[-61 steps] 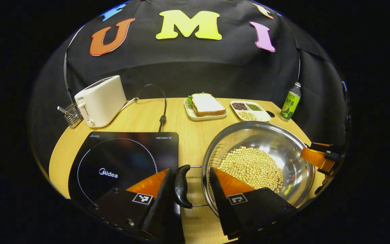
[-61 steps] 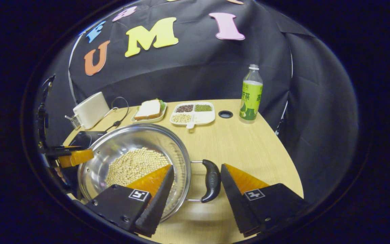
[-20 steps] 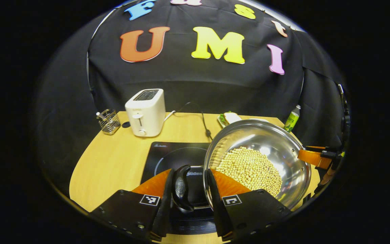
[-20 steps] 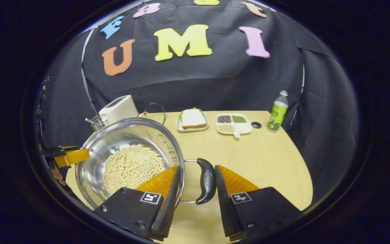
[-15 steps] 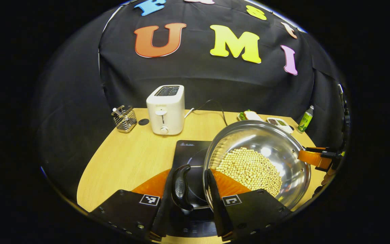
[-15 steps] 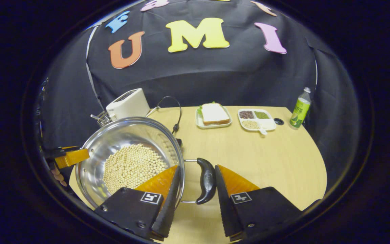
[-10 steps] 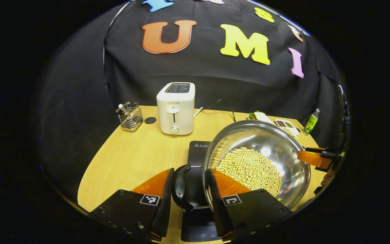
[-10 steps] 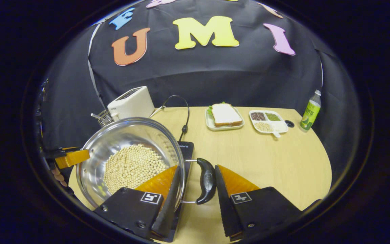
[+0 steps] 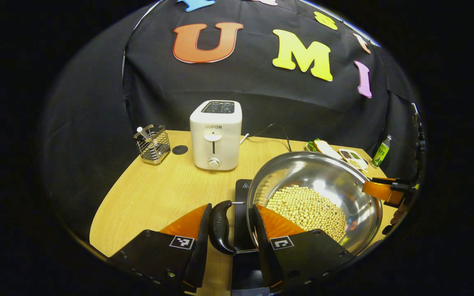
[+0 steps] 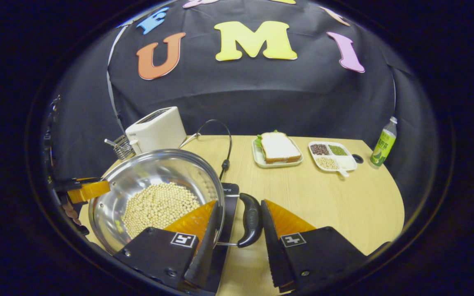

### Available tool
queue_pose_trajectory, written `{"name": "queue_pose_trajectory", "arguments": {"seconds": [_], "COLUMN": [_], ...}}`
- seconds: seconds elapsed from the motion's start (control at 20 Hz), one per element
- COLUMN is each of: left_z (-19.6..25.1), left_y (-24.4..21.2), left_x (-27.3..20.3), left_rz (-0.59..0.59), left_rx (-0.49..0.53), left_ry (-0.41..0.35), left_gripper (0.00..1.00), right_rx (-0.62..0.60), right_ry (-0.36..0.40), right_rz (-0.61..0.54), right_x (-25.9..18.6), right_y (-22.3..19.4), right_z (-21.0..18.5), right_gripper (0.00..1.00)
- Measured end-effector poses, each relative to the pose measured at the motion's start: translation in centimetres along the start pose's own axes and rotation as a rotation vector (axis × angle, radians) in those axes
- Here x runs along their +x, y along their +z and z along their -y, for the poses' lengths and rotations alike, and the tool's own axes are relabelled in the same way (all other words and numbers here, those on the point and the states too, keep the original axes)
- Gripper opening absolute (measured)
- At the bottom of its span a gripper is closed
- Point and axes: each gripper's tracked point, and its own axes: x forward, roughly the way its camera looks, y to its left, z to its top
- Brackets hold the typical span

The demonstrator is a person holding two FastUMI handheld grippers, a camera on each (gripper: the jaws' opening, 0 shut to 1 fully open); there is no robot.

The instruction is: First push the handle of the pot to place it horizontally, then grasp the pot with both hands and set it on the induction cooktop.

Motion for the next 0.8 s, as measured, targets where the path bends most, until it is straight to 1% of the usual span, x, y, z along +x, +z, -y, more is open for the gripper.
{"name": "queue_pose_trajectory", "arguments": {"seconds": [0.15,0.3,0.4,0.45,0.5,0.55,0.6,0.65,0.7,0.75,0.8], "left_z": [0.0,0.0,0.0,0.1,0.1,0.1,0.0,-0.5,-1.0,-1.4,-1.2], "left_y": [-0.1,0.0,0.0,0.0,0.0,0.0,0.4,0.7,0.9,0.9,0.8], "left_x": [0.0,-0.1,-0.2,-0.2,-0.2,-0.4,-0.4,-0.4,-0.5,-0.8,-1.1], "left_rz": [0.030,0.031,0.029,0.032,0.036,0.046,0.068,0.085,0.102,0.110,0.111], "left_rx": [-0.004,0.001,-0.020,-0.019,-0.005,0.009,0.022,0.030,0.042,0.054,0.058], "left_ry": [-0.010,-0.004,-0.003,-0.004,-0.005,-0.003,0.007,0.031,0.057,0.075,0.072], "left_gripper": [0.52,0.52,0.52,0.52,0.43,0.46,0.58,0.51,0.54,0.89,0.98], "right_rx": [0.006,0.003,0.007,0.008,0.007,0.006,0.013,0.021,0.030,0.033,0.042], "right_ry": [-0.002,-0.001,0.007,0.010,0.013,0.017,0.019,0.027,0.031,0.029,0.019], "right_rz": [0.021,0.038,0.046,0.051,0.056,0.060,0.065,0.070,0.071,0.080,0.093], "right_x": [-0.1,-0.2,-0.1,-0.1,-0.1,-0.1,-0.2,-0.2,-0.5,-0.8,-1.1], "right_y": [-0.1,-0.2,-0.1,-0.1,0.0,-0.1,-0.1,-0.1,-0.3,-0.1,0.1], "right_z": [0.0,0.1,0.0,0.1,0.1,0.0,0.1,0.1,0.1,0.4,0.7], "right_gripper": [0.60,0.61,0.60,0.61,0.60,0.61,0.63,0.65,0.66,0.71,0.77]}}
